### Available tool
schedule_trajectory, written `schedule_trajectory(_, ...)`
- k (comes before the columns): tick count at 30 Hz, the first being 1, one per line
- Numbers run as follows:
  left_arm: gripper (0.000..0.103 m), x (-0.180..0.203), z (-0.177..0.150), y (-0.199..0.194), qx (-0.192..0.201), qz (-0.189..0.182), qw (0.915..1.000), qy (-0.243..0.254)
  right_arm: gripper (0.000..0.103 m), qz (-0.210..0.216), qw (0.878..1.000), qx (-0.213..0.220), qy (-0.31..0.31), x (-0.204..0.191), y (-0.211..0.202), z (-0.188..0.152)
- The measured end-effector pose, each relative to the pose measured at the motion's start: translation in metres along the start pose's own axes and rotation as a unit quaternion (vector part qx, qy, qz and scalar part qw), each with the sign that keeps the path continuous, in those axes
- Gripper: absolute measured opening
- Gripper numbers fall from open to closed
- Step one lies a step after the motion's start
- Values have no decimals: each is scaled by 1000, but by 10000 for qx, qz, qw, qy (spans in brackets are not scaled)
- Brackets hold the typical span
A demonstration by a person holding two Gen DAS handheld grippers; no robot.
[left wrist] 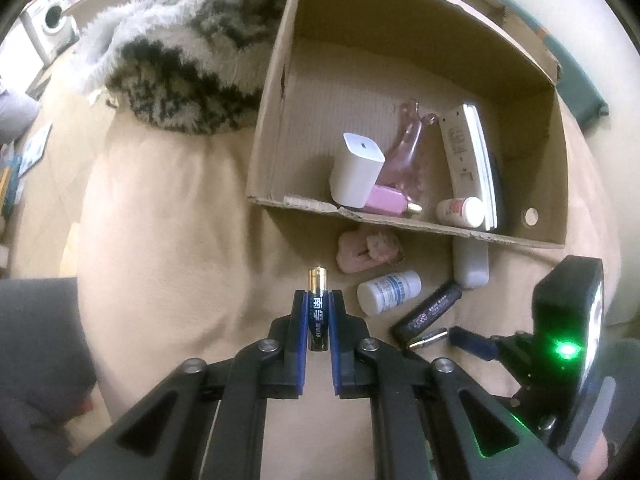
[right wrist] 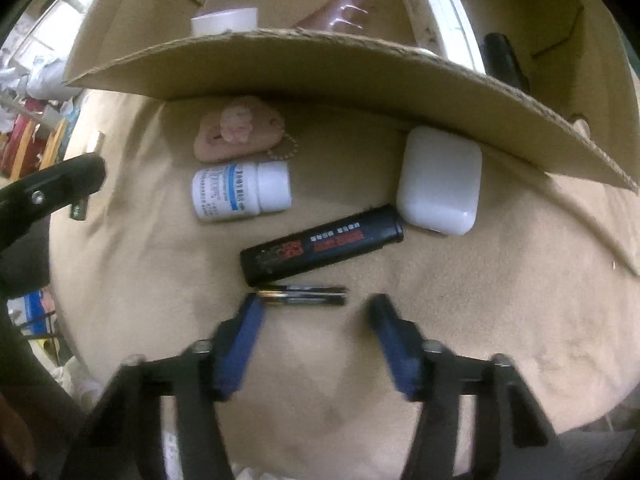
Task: Organize rigid objects
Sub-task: 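Grasp a battery with the left tool while the right tool grasps another battery, then lower both batteries into the box and open both tools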
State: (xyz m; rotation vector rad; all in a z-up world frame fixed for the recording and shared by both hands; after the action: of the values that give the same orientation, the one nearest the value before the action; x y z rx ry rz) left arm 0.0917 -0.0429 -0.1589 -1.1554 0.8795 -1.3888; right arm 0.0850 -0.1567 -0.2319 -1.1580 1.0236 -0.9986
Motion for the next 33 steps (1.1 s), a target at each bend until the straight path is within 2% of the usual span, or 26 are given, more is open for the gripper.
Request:
schedule_trajectory(1, 9, 0, -1, 0, -14, 11, 10000, 9, 52, -21, 10000, 11, -16, 2, -1, 0)
schedule_trajectory(2, 9, 0, -1, 1, -12, 32, 10000, 33, 45, -51, 10000, 9, -47, 1, -1, 0)
schedule_trajectory(7, 9, 0, 1, 5, 57, 174, 9998, 70, 45, -196, 9994, 88, -282, -7, -6, 6)
schedule_trajectory(14, 9, -4, 1, 8, 146, 377, 9991, 131, 44, 52, 9999, 90, -83, -2, -24, -6)
schedule_trajectory(18, 9, -8, -1, -3, 299, 361, 9988, 119, 44, 530, 9981, 261, 179, 10, -52, -5)
schedule_trajectory(22, 9, -4, 1, -27, 551, 156, 9982, 176, 44, 805, 9950, 503, 315, 27, -81, 0)
schedule_trajectory(25, 9, 0, 12, -46, 787, 50, 9966, 227, 44, 817, 9929, 824, 253, 30, -104, 3)
schedule_trajectory(28, 9, 7, 31, -60, 934, -170, 9953, 214, 44, 806, 9898, 1148, 237, 36, -128, 21)
schedule_trajectory(33, 9, 16, 69, -76, 1191, -72, 9924, 307, 44, 827, 9838, 1577, 202, 48, -157, 45)
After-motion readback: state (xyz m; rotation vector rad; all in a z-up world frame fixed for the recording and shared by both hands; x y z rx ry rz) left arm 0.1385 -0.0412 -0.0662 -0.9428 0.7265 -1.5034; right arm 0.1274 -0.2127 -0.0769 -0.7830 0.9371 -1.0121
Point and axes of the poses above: each gripper's, at about its wrist camera, not at the fingertips, and y roughly the way its jaws point, x to its right, z to its top, the point moved 6 cm from there along y, roughly the way its jaws point, and after that the axes turned 2 degrees about -y, right-handed, at the moved point
